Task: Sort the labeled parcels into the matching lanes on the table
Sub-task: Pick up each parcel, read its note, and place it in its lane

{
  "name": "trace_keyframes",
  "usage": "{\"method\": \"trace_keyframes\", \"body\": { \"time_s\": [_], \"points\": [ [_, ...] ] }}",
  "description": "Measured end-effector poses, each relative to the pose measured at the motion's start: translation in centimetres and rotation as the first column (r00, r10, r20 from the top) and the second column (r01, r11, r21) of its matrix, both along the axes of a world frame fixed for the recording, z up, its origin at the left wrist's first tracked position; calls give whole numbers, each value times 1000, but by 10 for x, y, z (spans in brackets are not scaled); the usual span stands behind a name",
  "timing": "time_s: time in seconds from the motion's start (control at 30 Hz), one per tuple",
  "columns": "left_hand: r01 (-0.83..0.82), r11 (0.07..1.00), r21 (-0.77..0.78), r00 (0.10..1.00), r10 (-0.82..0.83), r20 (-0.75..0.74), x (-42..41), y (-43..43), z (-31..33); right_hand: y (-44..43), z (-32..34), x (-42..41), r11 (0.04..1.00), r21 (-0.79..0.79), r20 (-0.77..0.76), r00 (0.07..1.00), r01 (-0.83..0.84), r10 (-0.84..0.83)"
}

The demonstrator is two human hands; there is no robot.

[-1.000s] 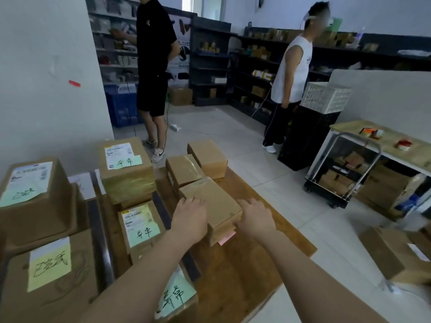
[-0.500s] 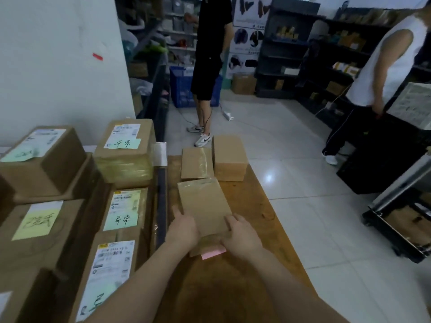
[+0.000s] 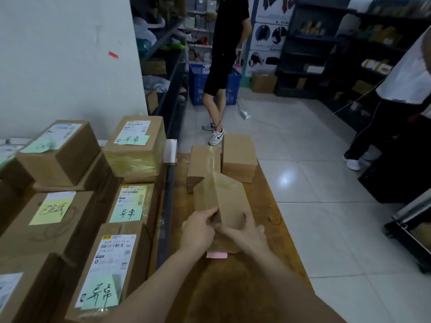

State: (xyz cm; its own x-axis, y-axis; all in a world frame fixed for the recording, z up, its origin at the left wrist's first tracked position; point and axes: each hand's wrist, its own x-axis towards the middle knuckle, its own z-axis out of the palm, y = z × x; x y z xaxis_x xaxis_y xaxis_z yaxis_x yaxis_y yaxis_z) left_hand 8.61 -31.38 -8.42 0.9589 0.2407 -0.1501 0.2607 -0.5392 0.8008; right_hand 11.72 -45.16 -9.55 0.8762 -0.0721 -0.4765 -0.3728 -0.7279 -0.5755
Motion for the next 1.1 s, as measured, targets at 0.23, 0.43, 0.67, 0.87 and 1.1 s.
{"method": "trace_keyframes", "body": {
  "time_s": [0.23, 0.43, 0.67, 0.87, 1.1],
  "points": [
    [-77, 983, -168, 996, 82, 23, 10, 4, 16, -36, -10, -13, 717, 545, -348, 895, 434, -277],
    [-292, 768, -570, 925, 74, -374, -4, -4, 13, -61, -27, -29, 626, 620, -391, 878, 473, -276],
    [-79, 827, -556, 945, -116, -307, -2, -4, 7, -54, -20, -32, 715, 591, -247, 928, 372, -279],
    [-2, 920, -392, 954, -116, -278, 1, -9, -9, -70, -28, -36, 622, 616, -277, 872, 483, -403],
    [-98, 879, -467, 916, -104, -387, -2, -18, -25, -65, -13, -43, 710, 518, -73, 852, 477, -519]
  ]
}}
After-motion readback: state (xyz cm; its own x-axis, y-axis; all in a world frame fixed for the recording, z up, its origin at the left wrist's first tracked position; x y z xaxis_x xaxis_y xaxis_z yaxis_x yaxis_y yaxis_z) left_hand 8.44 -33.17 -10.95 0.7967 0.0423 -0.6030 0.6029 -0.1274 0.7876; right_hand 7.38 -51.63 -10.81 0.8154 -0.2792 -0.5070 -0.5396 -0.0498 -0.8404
